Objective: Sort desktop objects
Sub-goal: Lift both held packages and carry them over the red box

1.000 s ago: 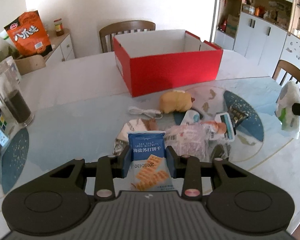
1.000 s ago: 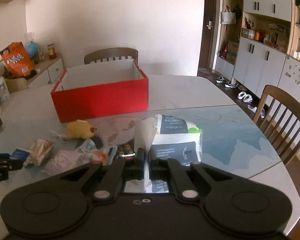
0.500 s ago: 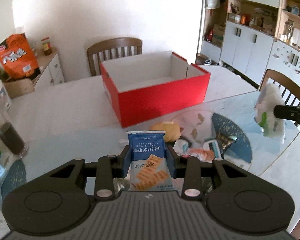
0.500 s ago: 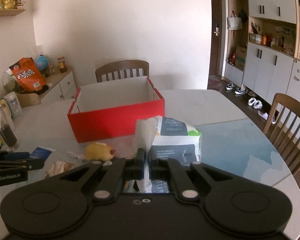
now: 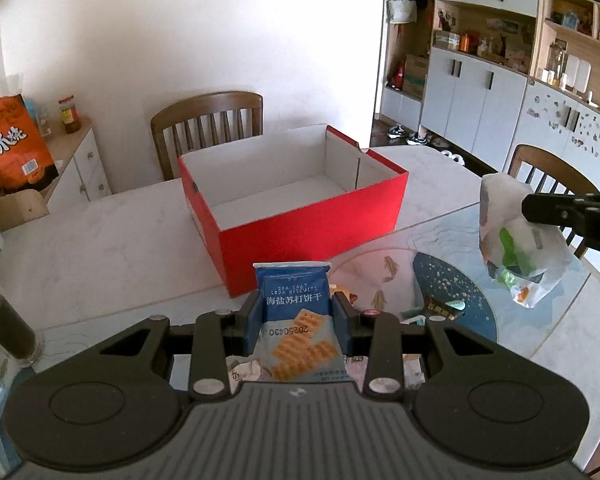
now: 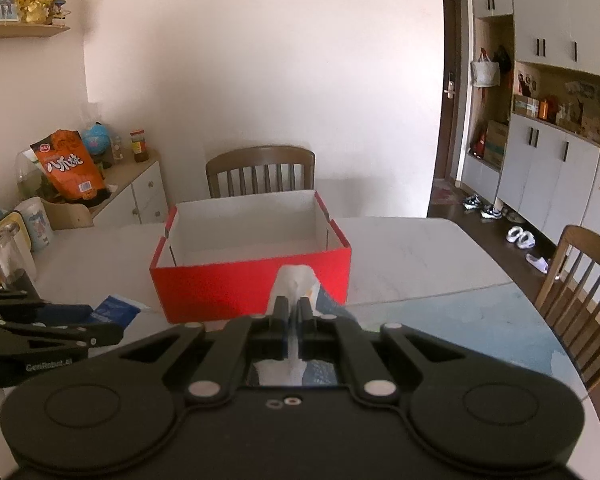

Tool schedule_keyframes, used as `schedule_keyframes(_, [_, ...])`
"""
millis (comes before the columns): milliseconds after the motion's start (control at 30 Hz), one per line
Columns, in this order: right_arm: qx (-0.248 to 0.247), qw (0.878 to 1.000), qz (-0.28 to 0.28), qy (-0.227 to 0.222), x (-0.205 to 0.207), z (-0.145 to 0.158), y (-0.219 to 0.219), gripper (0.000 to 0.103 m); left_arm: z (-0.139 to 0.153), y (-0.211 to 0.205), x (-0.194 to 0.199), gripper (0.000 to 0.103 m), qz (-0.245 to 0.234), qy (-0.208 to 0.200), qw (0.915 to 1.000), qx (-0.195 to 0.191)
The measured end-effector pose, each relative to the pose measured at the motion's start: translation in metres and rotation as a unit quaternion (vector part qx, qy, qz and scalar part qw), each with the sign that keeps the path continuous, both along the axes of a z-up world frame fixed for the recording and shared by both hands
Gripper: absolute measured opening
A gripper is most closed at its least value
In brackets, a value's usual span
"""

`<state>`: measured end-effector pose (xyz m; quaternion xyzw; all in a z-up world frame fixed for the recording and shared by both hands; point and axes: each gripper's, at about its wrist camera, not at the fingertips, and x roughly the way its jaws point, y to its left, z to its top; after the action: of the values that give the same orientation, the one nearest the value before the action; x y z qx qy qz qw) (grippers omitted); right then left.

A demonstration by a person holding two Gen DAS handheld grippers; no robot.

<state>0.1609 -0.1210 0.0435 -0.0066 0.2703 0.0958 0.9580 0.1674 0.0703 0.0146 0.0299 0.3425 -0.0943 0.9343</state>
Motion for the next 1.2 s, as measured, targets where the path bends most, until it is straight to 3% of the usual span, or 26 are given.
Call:
schedule_keyframes(467, [0.015,1.0,0.026,0.003,0.035,0.007,-0.005,0.002,0.01,-0.004,0.033,0.036,0.002,0.007,0.9999,0.009])
schedule_keyframes(1200, [0.01,0.993,0.112,-0.042,0.128,0.041,0.008,0.002,0.04,-0.018,0.131,0.036,0.048,-0.024,0.9979,0.036])
